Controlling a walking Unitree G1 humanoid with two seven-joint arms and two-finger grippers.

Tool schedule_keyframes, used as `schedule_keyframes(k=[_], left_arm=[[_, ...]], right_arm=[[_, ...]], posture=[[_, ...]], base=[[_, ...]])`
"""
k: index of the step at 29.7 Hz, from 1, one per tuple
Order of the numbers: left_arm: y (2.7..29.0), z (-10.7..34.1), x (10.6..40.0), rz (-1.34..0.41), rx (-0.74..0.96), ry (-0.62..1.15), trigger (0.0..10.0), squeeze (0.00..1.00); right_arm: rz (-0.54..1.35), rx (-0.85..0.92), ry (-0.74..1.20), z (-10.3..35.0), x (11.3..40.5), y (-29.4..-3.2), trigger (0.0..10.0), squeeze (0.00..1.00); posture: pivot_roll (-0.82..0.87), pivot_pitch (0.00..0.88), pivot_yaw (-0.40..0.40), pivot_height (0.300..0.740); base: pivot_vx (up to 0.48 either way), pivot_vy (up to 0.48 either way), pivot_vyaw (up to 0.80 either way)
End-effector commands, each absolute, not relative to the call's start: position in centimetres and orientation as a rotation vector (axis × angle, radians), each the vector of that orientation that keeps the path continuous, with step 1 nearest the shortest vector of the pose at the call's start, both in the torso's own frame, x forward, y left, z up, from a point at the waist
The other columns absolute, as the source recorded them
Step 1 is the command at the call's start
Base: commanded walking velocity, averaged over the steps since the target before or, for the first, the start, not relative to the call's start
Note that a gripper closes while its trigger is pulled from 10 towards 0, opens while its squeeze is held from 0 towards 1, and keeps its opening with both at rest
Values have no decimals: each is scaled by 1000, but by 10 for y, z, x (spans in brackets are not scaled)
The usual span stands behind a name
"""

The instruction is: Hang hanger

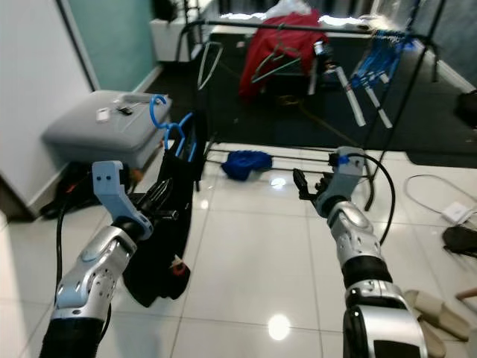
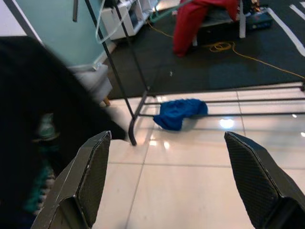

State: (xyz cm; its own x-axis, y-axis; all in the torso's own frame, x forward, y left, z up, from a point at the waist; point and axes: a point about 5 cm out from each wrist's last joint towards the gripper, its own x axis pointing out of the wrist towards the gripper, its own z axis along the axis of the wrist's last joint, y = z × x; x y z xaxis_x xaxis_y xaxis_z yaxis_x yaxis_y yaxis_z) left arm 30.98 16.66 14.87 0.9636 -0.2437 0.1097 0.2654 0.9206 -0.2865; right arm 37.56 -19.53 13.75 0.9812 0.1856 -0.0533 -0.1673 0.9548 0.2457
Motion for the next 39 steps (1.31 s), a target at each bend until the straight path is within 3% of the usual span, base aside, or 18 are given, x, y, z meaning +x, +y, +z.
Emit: schedule_keyframes(k=[1, 6, 15, 20, 39], left_arm=[[165, 156, 310, -276, -297, -114, 10000, 0], [166, 155, 309, -263, -269, -114, 10000, 0], [165, 150, 307, -240, -236, -98, 10000, 0], [164, 150, 307, -248, -234, -91, 10000, 0], [160, 151, 305, -238, -149, -83, 10000, 0]], right_arm=[[160, 242, 90, 133, 374, -199, 10000, 0], [165, 242, 75, 134, 375, -197, 10000, 0], [195, 224, 55, 135, 374, -195, 10000, 0], [219, 217, 46, 135, 373, -194, 10000, 0], [244, 224, 33, 136, 372, -192, 10000, 0]], posture=[[-60, 0, -5, 740], [-60, 0, -6, 740], [-60, 0, -12, 740], [-60, 0, -12, 740], [-71, 24, -8, 740]], base=[[394, 0, -800], [406, 0, -800], [415, 0, 0], [415, 0, 715], [416, 0, 190]])
